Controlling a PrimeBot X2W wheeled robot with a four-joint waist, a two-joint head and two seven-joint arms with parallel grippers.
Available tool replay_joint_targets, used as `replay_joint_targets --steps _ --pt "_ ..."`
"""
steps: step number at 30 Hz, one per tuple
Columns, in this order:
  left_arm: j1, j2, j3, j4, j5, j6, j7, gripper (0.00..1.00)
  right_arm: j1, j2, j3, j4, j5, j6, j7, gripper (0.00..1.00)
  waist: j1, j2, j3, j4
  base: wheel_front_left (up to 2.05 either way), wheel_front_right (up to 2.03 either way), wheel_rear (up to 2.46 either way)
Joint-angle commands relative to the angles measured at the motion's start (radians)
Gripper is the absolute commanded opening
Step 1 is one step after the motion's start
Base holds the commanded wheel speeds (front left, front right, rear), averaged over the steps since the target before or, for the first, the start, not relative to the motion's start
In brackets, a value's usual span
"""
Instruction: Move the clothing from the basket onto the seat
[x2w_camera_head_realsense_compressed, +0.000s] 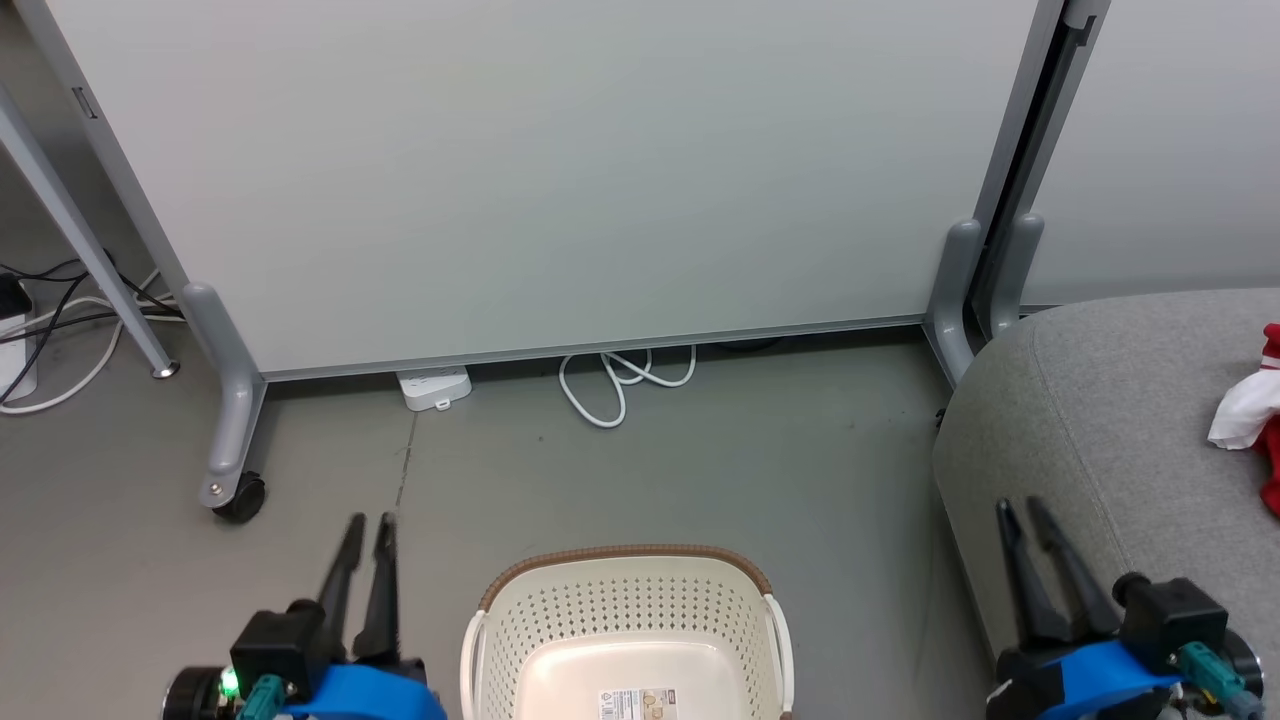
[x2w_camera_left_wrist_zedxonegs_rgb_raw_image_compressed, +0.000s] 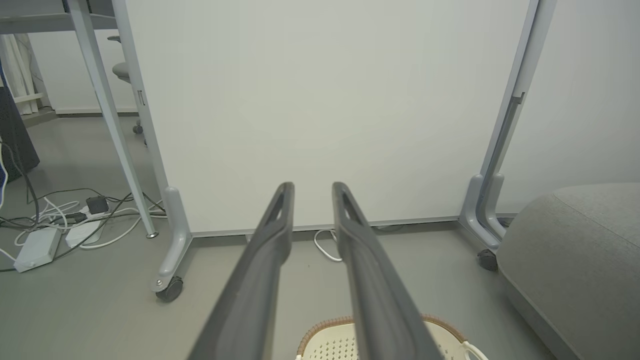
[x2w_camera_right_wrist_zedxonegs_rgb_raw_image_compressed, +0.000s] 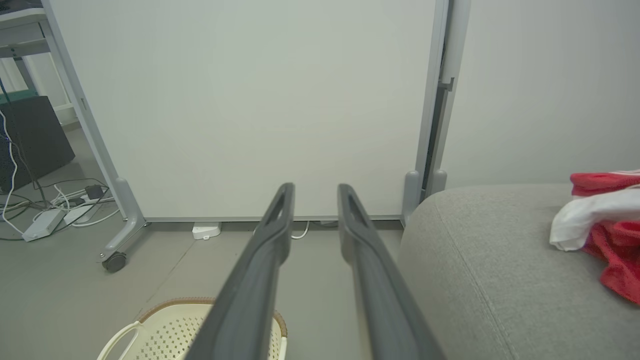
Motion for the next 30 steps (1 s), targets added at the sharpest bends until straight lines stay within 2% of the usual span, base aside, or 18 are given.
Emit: replay_joint_targets --steps 1,30 --pt "0.005 0.000 0.002 0.010 -0.005 0.000 0.004 0.00 0.004 0.001 -0.002 0.009 0.005 0.000 0.003 0.00 0.0000 -0.0001 0.000 0.000 0.00 0.00 0.00" --pt "-0.020 -0.001 0.057 0.004 -0.498 -0.014 0.127 0.00 -0.015 0.011 -0.031 0.005 0.499 0.000 0.127 0.00 0.0000 -0.0001 0.011 -0.013 0.00 0.00 0.00"
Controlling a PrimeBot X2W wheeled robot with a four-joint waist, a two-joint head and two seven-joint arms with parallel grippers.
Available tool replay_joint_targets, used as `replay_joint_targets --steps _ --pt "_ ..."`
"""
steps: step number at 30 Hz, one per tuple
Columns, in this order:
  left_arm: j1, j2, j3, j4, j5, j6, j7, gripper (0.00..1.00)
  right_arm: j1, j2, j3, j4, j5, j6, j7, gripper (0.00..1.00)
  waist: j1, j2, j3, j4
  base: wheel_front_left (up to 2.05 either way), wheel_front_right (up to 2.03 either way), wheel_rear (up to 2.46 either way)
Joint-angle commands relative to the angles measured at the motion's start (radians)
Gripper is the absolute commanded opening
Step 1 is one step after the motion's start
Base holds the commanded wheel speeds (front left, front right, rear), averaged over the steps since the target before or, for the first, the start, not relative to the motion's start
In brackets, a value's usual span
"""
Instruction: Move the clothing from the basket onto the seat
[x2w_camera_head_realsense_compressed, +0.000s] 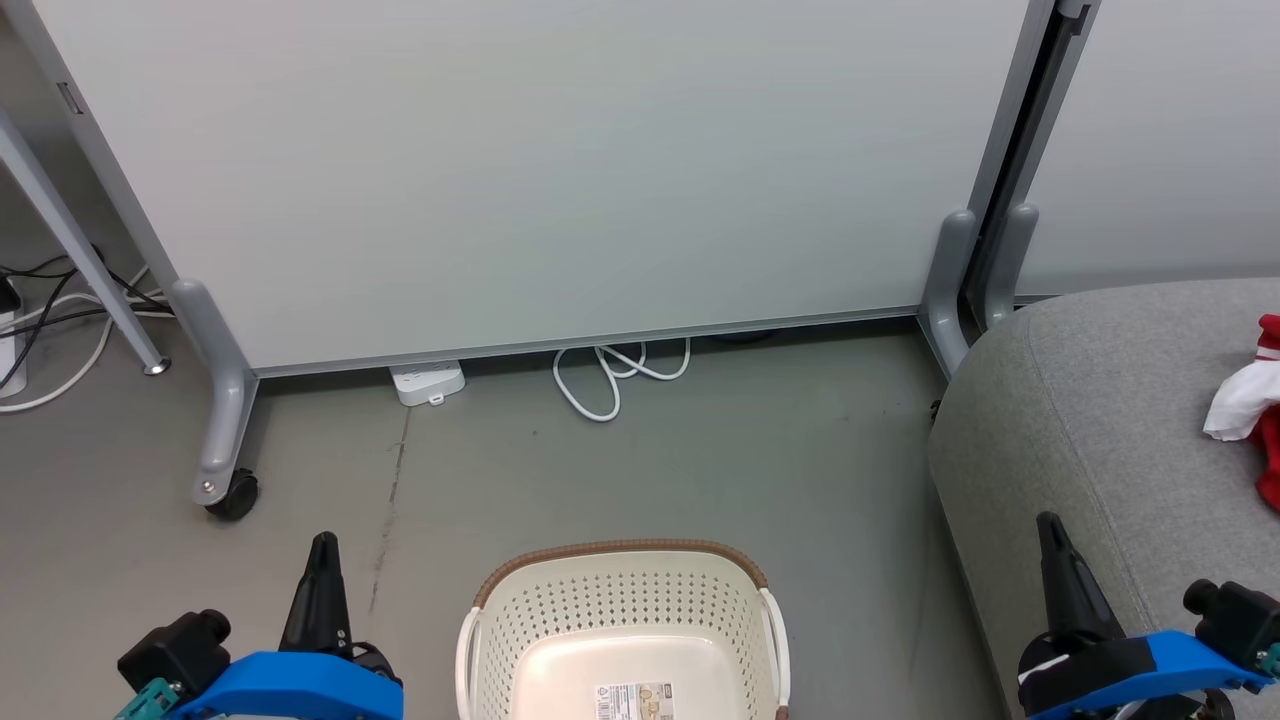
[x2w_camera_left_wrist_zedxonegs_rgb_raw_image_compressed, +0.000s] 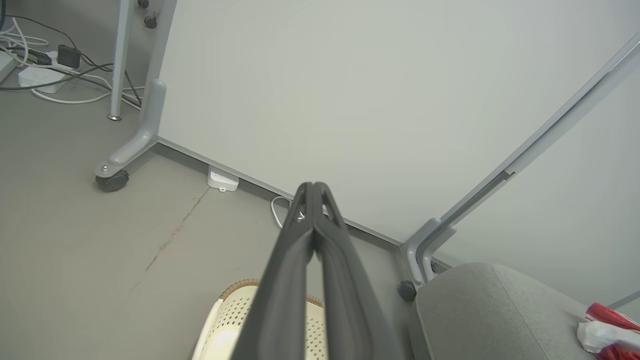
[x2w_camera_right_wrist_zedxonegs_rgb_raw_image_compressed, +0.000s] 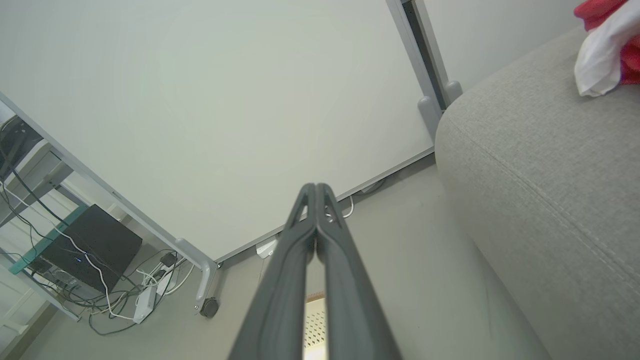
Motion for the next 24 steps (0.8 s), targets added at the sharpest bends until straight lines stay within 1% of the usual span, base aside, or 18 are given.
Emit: replay_joint_targets --steps 1,24 --pt "-0.034 0.000 0.011 -0.017 -0.032 -0.006 0.006 0.00 -0.030 0.000 -0.005 -0.018 0.033 0.000 0.007 0.00 0.0000 -0.0001 0.000 0.000 0.00 0.00 0.00" --pt "-0.057 0.000 0.046 -0.029 -0.351 -0.015 0.085 0.00 -0.048 0.004 -0.024 -0.028 0.353 0.000 0.086 0.00 0.0000 -0.0001 0.009 -0.011 0.00 0.00 0.00"
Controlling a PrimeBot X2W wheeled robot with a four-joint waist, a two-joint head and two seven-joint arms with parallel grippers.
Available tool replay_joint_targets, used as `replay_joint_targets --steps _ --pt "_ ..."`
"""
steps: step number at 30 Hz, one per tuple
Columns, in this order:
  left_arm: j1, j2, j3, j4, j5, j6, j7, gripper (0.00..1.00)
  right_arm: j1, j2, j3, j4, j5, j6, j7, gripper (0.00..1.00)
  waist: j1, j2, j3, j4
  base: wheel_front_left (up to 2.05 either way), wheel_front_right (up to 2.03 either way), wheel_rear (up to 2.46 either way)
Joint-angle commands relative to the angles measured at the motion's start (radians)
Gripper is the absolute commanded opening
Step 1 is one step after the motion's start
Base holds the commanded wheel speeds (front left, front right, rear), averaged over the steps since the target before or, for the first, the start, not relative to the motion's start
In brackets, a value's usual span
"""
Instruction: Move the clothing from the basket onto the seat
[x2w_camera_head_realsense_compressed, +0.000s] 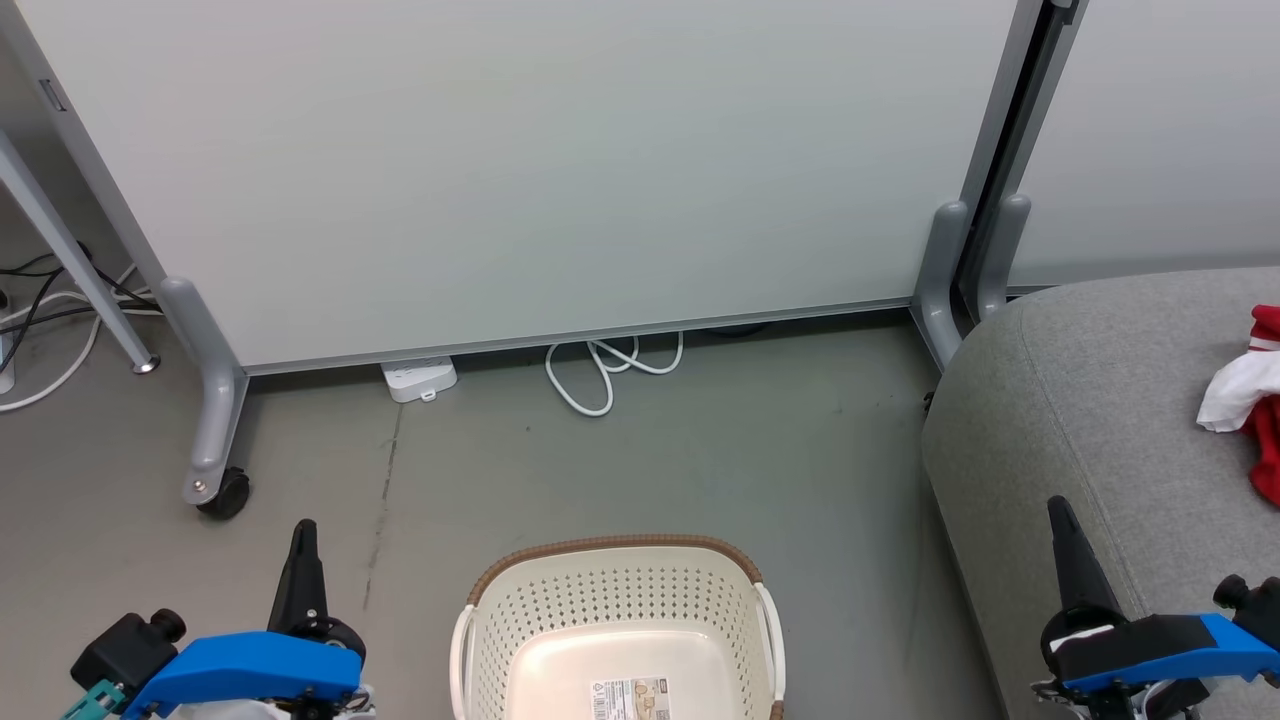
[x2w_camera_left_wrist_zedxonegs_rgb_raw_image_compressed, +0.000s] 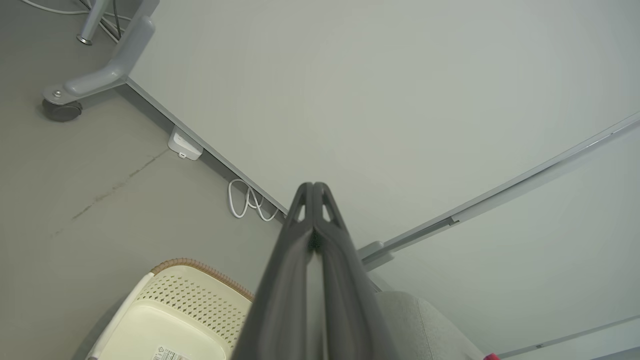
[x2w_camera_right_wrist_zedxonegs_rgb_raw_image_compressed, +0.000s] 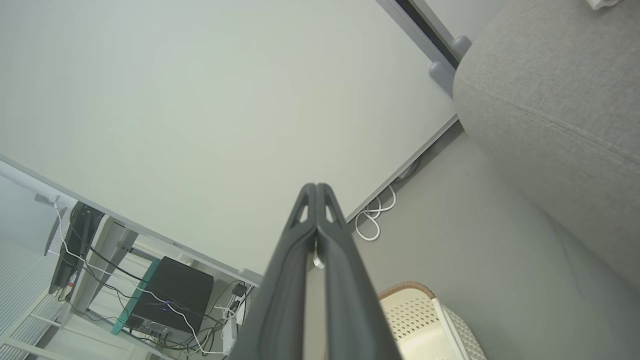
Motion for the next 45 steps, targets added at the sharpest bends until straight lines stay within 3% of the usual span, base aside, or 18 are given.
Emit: replay_joint_targets --steps 1,45 --pt "-0.029 0.001 0.009 -0.015 -0.030 -0.008 0.007 0.00 -0.026 0.000 -0.004 -0.014 0.032 0.000 0.007 0.00 0.0000 -0.0001 0.000 -0.001 0.00 0.00 0.00" --pt "-0.058 0.000 0.059 -0.030 -0.471 -0.020 0.118 0.00 -0.049 0.007 -0.031 -0.026 0.474 0.000 0.118 0.00 0.0000 -0.0001 0.018 -0.021 0.00 0.00 0.00"
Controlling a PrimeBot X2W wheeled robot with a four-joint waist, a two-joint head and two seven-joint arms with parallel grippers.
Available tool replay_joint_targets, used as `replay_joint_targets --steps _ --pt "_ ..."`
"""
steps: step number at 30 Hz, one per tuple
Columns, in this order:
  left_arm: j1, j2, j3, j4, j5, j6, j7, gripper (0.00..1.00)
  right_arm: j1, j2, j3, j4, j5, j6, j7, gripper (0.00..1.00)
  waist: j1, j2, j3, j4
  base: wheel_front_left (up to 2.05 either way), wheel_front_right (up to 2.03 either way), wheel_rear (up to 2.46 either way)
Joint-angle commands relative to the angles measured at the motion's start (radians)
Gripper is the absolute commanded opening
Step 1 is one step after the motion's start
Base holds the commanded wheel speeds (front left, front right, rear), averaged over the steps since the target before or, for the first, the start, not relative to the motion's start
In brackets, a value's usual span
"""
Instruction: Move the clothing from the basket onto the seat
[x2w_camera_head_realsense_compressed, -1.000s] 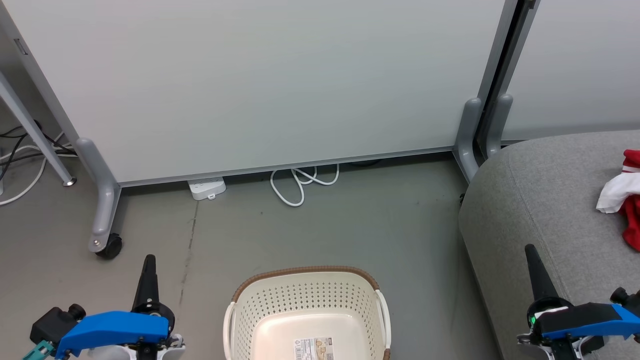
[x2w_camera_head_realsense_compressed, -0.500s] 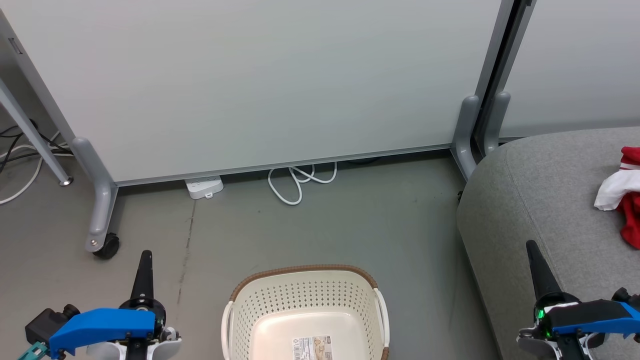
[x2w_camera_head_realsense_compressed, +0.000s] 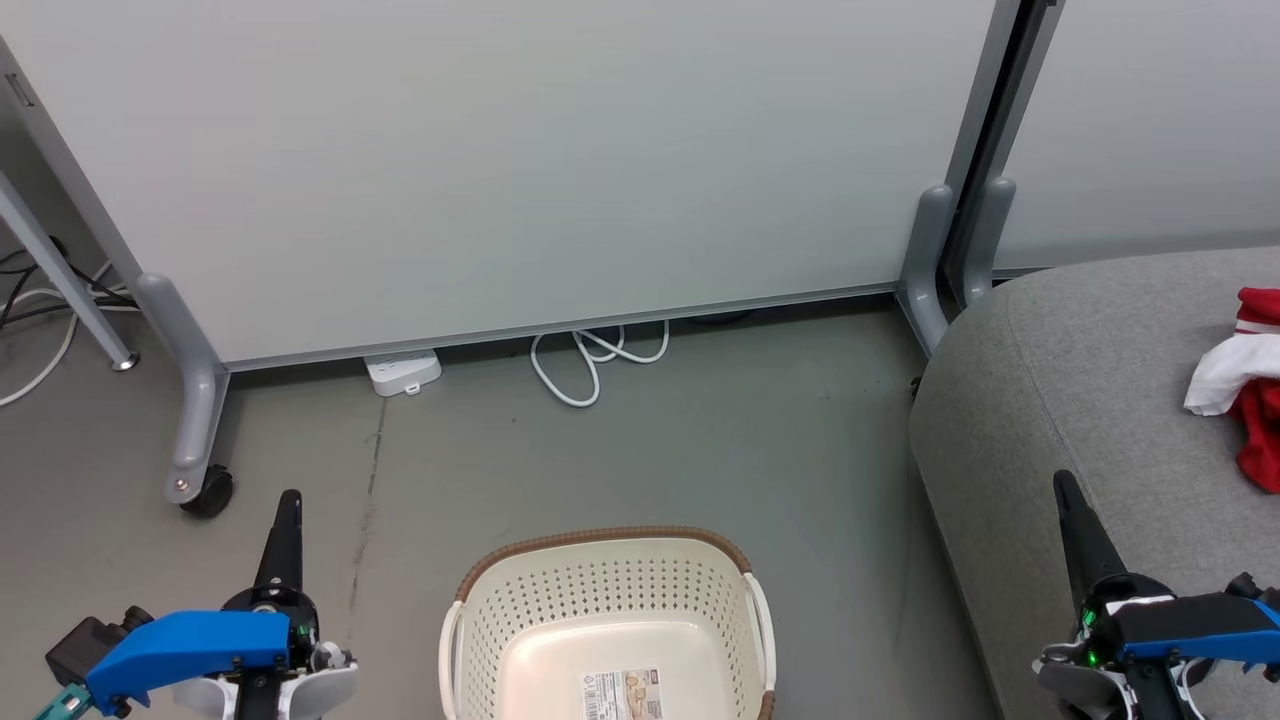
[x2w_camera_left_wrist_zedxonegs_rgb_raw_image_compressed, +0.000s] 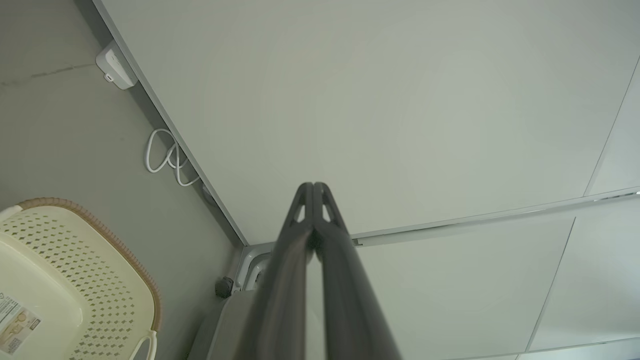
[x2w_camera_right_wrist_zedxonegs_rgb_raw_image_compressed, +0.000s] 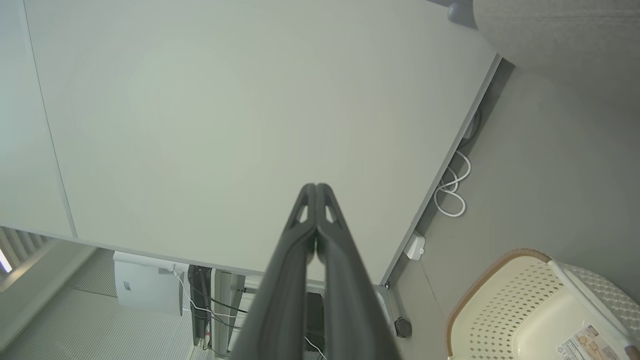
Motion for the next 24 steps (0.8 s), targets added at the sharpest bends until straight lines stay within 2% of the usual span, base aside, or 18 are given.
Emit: replay_joint_targets --steps 1,24 --pt "-0.019 0.000 0.008 -0.007 -0.024 -0.006 0.008 0.00 -0.016 0.002 -0.003 -0.008 0.027 0.000 0.007 0.00 0.0000 0.0000 0.001 -0.001 0.00 0.00 0.00" --pt "-0.029 0.000 0.026 -0.013 -0.197 -0.013 0.051 0.00 -0.025 0.005 -0.014 -0.011 0.201 0.000 0.050 0.00 0.0000 0.0000 0.010 -0.012 0.00 0.00 0.00"
